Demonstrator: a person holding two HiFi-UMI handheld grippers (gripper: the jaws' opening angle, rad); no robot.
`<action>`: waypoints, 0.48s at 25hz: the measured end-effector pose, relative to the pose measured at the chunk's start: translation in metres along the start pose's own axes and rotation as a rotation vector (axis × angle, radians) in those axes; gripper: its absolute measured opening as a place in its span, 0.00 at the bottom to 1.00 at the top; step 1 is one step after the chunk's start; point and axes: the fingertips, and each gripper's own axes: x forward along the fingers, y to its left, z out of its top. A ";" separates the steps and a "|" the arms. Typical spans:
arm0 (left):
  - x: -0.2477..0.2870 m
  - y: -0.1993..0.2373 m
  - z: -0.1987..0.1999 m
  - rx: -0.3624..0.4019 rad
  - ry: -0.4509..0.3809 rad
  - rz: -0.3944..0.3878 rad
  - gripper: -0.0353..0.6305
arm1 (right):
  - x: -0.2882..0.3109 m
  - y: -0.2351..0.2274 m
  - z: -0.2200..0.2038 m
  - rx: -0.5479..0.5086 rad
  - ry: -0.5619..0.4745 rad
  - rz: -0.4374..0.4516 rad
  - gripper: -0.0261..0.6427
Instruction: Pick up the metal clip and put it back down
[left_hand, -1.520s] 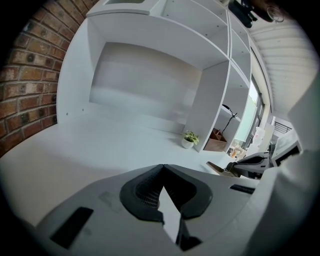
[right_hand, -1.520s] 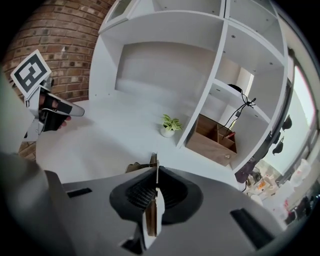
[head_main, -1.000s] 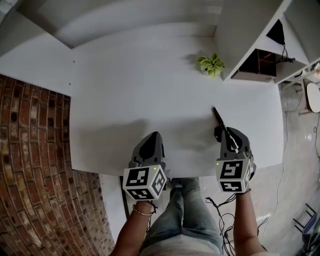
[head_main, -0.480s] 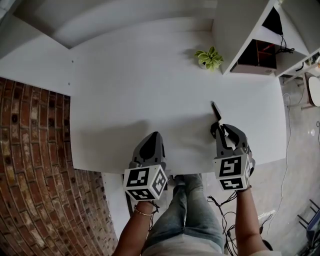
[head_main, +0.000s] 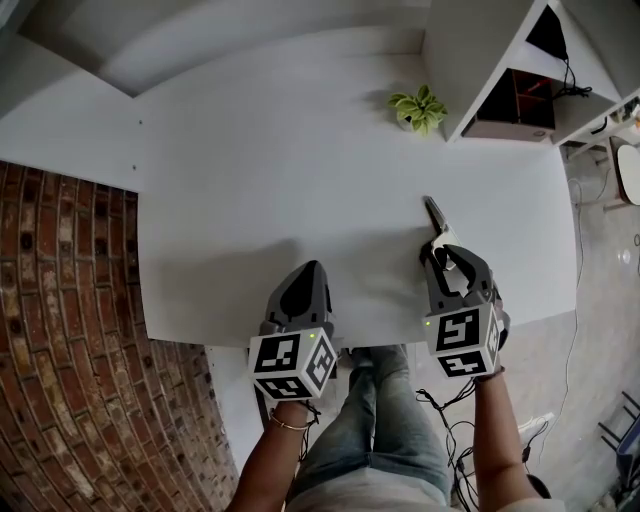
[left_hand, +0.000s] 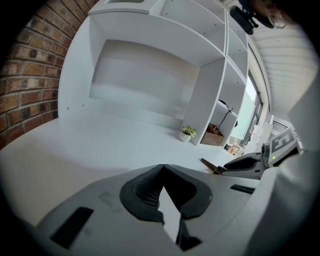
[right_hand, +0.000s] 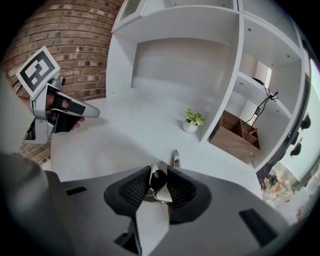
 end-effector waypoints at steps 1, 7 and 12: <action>0.000 0.001 0.000 0.000 0.001 0.000 0.06 | 0.001 0.001 0.000 0.001 0.000 -0.001 0.20; -0.001 0.005 0.001 -0.004 -0.001 0.001 0.06 | 0.001 0.001 -0.001 0.008 0.001 0.004 0.20; -0.004 0.007 0.006 -0.005 -0.006 0.000 0.06 | -0.001 0.004 0.001 0.033 -0.002 0.017 0.21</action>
